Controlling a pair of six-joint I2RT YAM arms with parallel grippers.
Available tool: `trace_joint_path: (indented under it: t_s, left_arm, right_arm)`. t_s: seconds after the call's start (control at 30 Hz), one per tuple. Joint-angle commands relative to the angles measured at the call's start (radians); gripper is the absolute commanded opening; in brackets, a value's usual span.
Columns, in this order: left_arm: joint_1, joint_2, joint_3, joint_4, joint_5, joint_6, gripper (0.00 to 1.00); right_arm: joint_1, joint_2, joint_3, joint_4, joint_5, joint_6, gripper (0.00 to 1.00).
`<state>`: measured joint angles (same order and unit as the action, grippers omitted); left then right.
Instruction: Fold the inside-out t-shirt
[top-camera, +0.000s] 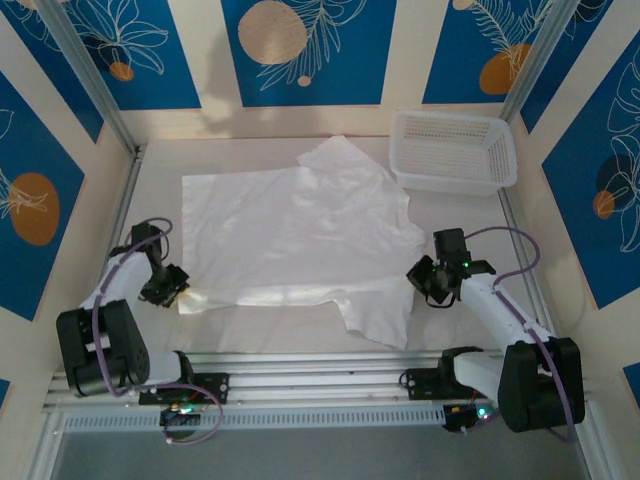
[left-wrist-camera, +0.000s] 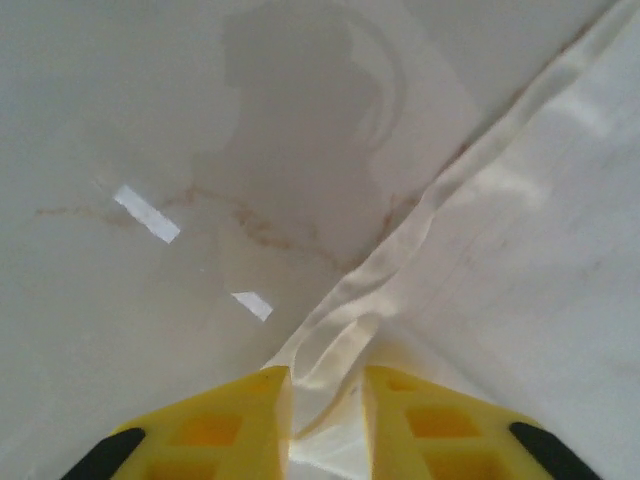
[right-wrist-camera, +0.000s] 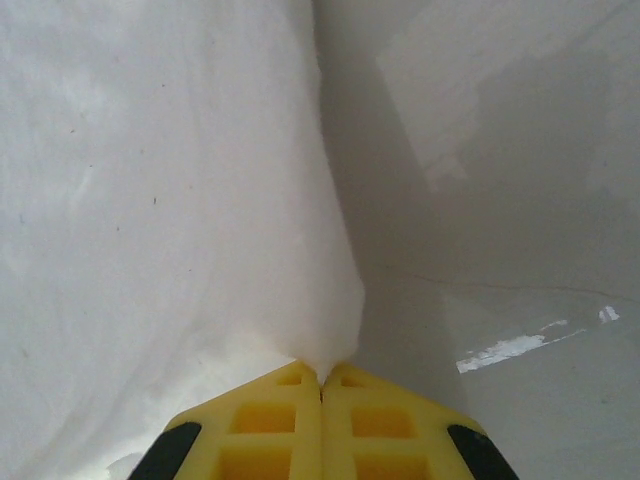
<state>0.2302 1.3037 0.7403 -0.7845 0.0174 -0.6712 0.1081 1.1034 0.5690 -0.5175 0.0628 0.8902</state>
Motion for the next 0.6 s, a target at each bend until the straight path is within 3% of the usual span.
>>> trace_joint_path:
  t_s: [0.0,0.4,0.57]
  left_arm:
    - [0.011,-0.067,-0.016,-0.043,-0.006,-0.043,0.33]
    - [0.011,-0.034,-0.056,0.059,0.027,-0.097,0.39]
    - [0.011,-0.017,-0.046,0.091,0.034,-0.100,0.35]
  right_arm:
    - [0.009,0.001,0.009,-0.011,-0.027,-0.005,0.00]
    - [0.012,0.020,0.040,-0.018,-0.045,-0.044,0.00]
    - [0.013,0.015,0.036,-0.017,-0.058,-0.043,0.00]
